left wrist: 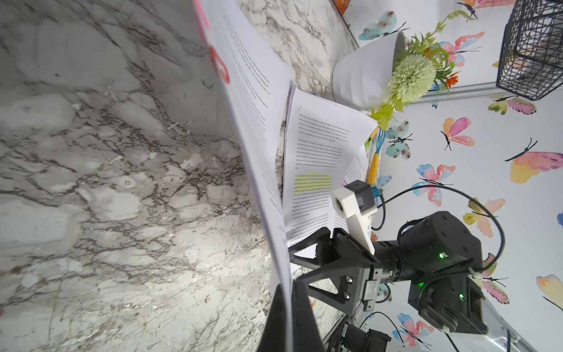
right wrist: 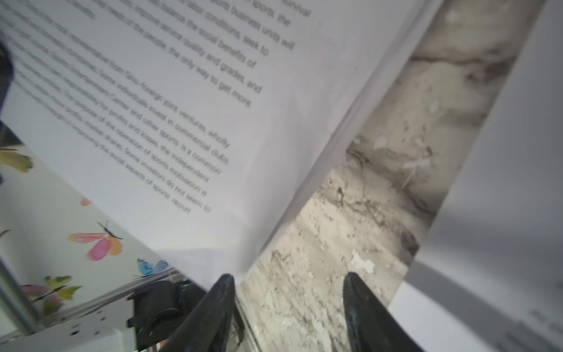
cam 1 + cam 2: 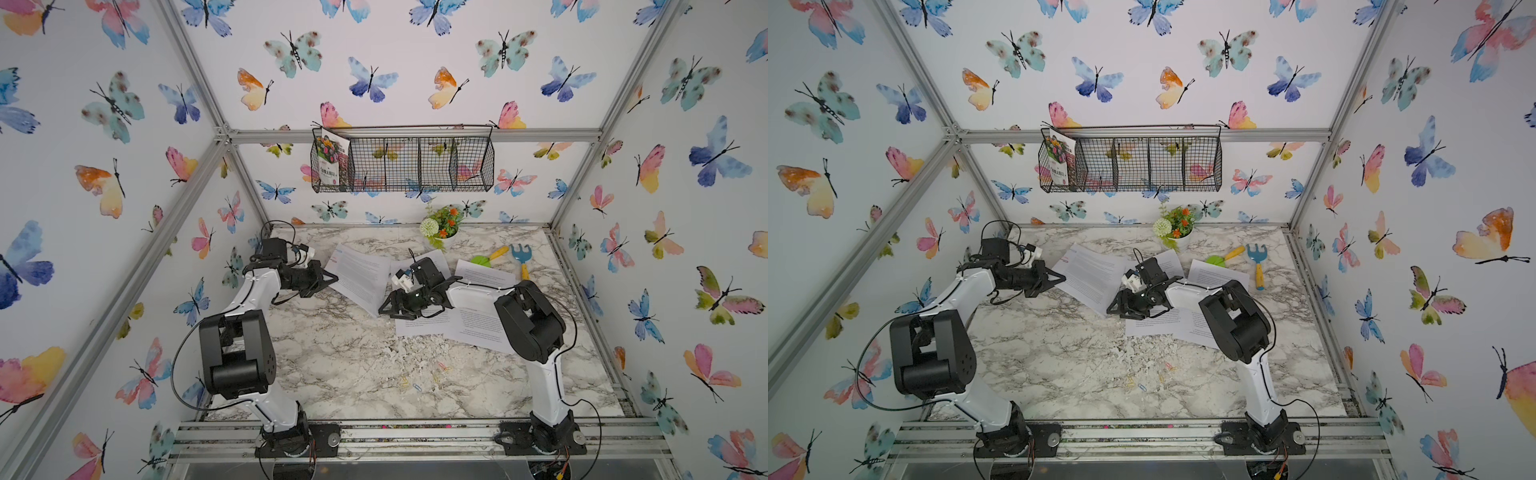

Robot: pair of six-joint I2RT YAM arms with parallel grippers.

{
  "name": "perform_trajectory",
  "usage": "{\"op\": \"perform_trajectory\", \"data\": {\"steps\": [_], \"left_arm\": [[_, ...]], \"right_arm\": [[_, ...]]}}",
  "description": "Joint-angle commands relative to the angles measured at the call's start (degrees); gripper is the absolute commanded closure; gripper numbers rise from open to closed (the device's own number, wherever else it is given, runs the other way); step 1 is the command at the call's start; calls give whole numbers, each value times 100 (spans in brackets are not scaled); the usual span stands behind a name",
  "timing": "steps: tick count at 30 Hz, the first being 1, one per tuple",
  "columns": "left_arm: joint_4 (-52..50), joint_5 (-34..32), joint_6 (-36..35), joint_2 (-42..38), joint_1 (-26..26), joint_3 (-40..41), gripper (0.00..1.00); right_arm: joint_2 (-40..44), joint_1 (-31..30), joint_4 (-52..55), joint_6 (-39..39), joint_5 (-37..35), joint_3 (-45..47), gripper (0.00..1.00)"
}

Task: Unclip the paperclips from the documents
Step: Pick up the document from the center of the board.

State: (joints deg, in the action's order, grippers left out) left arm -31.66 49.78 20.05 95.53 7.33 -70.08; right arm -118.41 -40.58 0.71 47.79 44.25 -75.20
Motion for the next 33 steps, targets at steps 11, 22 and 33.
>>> {"op": "perform_trajectory", "data": {"steps": [11, 22, 33], "left_arm": [[1112, -207, 2155, -720, -101, 204, 100], [1996, -451, 3470, -1340, -315, 862, 100], [2095, -480, 3593, -1308, -407, 821, 100]], "right_arm": [[1013, -104, -3900, 4877, -366, 1904, 21], [842, -272, -4968, 6997, -1452, 1686, 8], [702, -556, -5120, 7901, -1628, 1701, 2]]}}
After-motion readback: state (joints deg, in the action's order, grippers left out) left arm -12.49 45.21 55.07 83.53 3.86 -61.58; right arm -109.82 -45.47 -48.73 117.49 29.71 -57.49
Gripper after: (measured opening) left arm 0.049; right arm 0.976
